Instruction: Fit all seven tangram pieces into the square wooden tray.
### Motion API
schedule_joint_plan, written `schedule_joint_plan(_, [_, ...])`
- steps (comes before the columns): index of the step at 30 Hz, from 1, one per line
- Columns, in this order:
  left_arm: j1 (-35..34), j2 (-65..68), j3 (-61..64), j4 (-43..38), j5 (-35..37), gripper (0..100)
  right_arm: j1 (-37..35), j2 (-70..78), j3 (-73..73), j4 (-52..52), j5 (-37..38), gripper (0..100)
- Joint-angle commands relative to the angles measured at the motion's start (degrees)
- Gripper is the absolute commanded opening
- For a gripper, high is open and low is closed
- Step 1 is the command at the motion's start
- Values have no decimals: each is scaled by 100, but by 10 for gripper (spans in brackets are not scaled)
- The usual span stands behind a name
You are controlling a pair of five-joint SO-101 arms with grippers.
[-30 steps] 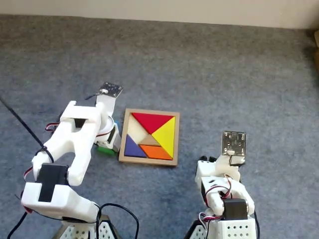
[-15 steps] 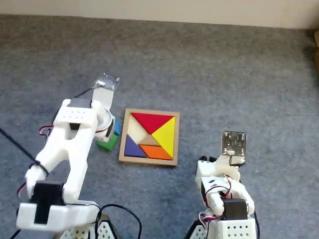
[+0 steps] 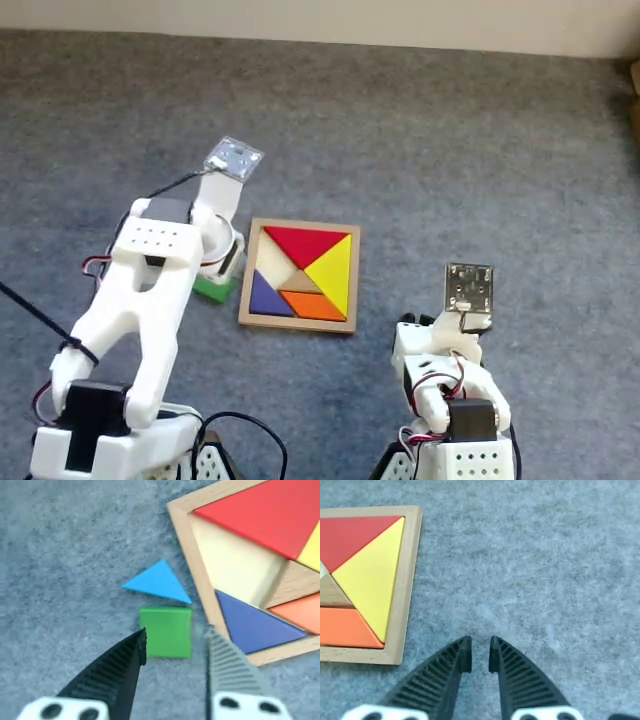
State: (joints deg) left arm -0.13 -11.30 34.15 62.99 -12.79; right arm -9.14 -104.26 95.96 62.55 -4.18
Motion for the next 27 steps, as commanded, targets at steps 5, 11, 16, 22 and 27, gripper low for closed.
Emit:
schedule_joint_plan(5, [-400, -224, 523, -598, -53, 249, 84, -101, 796, -31, 53, 74])
schedule_joint_plan(11, [-400, 505, 505, -1037, -62, 249, 84, -101, 796, -31, 53, 74])
schedule_joint_plan(16, [-514, 1701, -602, -484, -26, 245, 84, -101, 796, -31, 53, 74])
schedule_joint_plan(22, [-514, 2466, -1411, 211, -26, 218, 84, -101, 796, -31, 53, 74])
schedule_joint_plan(27, [-488, 2571, -1499, 316, -35, 111, 84, -101, 796, -31, 53, 74])
